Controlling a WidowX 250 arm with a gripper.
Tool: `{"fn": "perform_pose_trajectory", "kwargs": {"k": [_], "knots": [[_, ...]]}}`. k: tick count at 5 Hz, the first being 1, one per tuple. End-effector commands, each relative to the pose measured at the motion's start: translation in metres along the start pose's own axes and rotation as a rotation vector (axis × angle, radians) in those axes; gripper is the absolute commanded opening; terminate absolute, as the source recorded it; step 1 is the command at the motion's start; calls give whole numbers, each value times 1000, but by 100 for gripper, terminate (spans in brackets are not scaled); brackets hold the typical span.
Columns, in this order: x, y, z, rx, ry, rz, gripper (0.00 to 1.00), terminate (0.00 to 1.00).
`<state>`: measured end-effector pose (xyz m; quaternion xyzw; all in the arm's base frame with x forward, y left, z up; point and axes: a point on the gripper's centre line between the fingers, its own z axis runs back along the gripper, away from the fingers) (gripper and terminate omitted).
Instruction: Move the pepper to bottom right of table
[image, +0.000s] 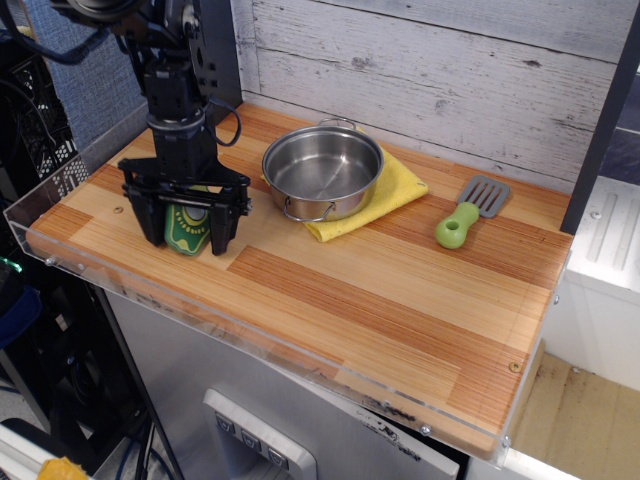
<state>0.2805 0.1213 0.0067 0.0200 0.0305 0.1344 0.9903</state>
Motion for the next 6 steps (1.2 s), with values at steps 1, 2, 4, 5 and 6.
{"fn": "perform_pose_trajectory", "kwargs": {"k": [1,2,4,5,6], "knots": [[0,-6,6,5,-49,31,0,0],[-3,-2,14,8,-64,40,0,0],[-27,0,88,-9,-181,157,0,0],[-36,-24,112,-15,-234,150,0,0],[-42,-72,123,-68,-242,3,0,0]]}}
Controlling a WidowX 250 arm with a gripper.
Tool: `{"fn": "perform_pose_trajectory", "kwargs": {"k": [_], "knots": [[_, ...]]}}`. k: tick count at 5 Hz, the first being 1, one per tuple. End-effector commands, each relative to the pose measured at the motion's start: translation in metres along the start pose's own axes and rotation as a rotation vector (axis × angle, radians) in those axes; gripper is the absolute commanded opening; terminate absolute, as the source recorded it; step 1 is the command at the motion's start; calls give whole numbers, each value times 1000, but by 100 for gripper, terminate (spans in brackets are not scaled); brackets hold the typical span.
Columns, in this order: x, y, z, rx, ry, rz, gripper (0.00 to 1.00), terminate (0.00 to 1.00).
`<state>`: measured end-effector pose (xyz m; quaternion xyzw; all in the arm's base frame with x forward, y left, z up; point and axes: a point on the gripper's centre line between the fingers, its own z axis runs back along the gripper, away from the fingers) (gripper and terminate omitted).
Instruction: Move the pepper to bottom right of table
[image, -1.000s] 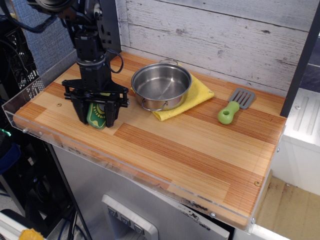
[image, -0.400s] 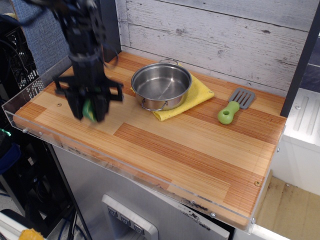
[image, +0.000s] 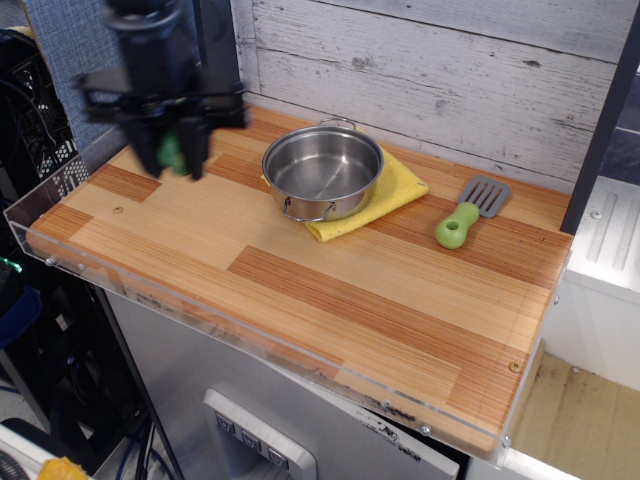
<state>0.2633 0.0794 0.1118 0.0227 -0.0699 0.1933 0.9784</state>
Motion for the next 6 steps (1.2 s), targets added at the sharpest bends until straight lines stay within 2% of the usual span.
{"fn": "perform_pose_trajectory", "kwargs": {"k": [1,2,3,5,6], "knots": [[-31,-86,27,-83,-35,-248,0,0],[-55,-130,24,-70,-20,-315,0,0],[-67,-152,9,43,24,-282,0,0],[-68,-151,-23,158,54,-198,0,0],[-67,-145,-37,148,89,-198,0,0]]}}
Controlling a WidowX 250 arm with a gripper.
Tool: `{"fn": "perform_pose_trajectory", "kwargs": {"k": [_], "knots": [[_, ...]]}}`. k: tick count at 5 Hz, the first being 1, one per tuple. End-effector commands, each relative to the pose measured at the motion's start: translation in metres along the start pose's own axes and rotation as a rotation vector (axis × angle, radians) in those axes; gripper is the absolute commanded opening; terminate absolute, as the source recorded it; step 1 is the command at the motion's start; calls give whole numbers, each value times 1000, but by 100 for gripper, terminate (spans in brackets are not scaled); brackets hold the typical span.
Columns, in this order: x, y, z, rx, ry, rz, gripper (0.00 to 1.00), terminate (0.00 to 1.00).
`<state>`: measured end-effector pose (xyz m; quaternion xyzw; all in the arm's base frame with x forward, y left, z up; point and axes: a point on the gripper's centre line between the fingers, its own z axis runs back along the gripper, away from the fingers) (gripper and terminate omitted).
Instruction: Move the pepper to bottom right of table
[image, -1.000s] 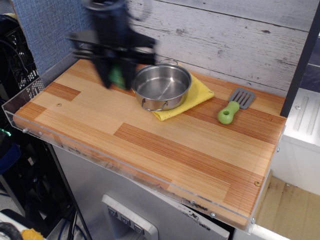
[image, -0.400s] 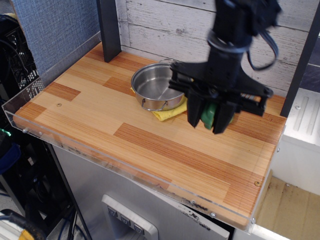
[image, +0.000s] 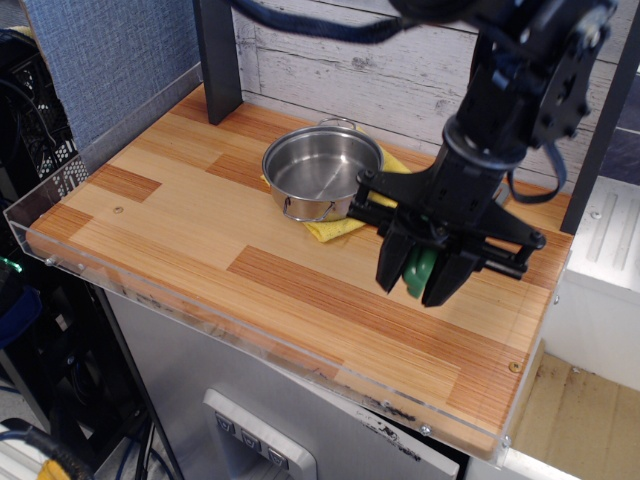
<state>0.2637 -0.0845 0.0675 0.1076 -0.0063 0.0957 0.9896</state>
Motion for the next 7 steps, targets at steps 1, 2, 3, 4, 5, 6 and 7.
{"fn": "perform_pose_trajectory", "kwargs": {"k": [1,2,3,4,5,6,7], "knots": [[0,5,-27,-138,-35,-62,0,0],[2,1,-33,-161,-80,-104,0,0],[3,-2,-38,-163,-94,-110,0,0],[4,-3,-42,-165,-80,-106,0,0],[5,-2,-45,-164,-57,-99,0,0],[4,-1,-44,-176,-38,-64,100,0],[2,2,-29,-184,-74,-60,100,0]]}}
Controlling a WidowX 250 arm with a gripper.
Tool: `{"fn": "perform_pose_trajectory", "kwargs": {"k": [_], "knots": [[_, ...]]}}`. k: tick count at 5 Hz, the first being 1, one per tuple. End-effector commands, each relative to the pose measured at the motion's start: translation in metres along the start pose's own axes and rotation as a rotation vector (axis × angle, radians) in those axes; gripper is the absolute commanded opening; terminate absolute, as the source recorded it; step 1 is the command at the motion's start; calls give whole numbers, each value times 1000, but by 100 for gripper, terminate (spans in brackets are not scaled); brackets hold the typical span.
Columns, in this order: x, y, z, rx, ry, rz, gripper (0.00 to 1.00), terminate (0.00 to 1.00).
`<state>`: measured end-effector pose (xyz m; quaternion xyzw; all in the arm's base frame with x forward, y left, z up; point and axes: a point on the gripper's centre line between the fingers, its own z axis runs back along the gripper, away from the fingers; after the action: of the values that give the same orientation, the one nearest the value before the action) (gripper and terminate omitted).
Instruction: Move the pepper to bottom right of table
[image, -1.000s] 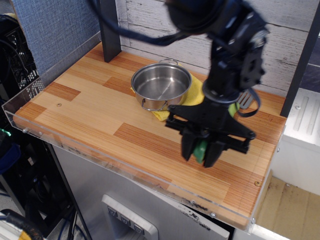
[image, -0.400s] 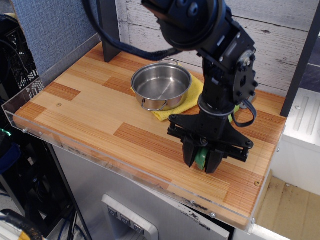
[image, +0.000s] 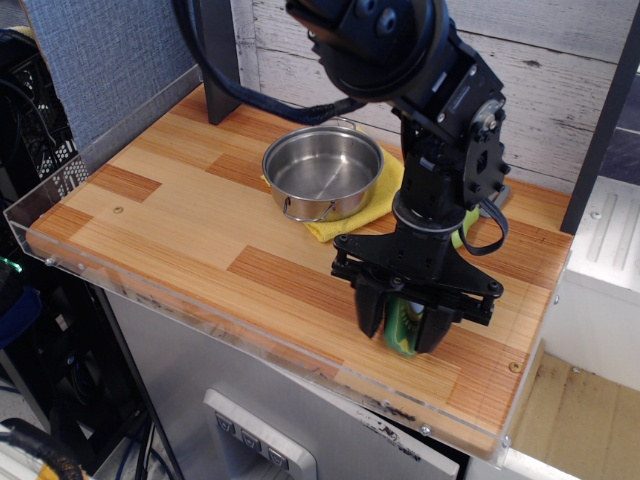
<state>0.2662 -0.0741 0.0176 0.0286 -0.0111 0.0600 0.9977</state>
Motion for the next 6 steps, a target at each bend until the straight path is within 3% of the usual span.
{"fn": "perform_pose_trajectory", "kwargs": {"k": [1,2,3,4,6], "knots": [[-7,3,53,-27,-158,3,100,0],[-12,12,90,-20,-244,9,100,0],[-14,34,128,-44,-284,43,100,0],[-16,51,147,-70,-258,67,100,0],[3,60,141,-130,-151,-17,100,0]]}}
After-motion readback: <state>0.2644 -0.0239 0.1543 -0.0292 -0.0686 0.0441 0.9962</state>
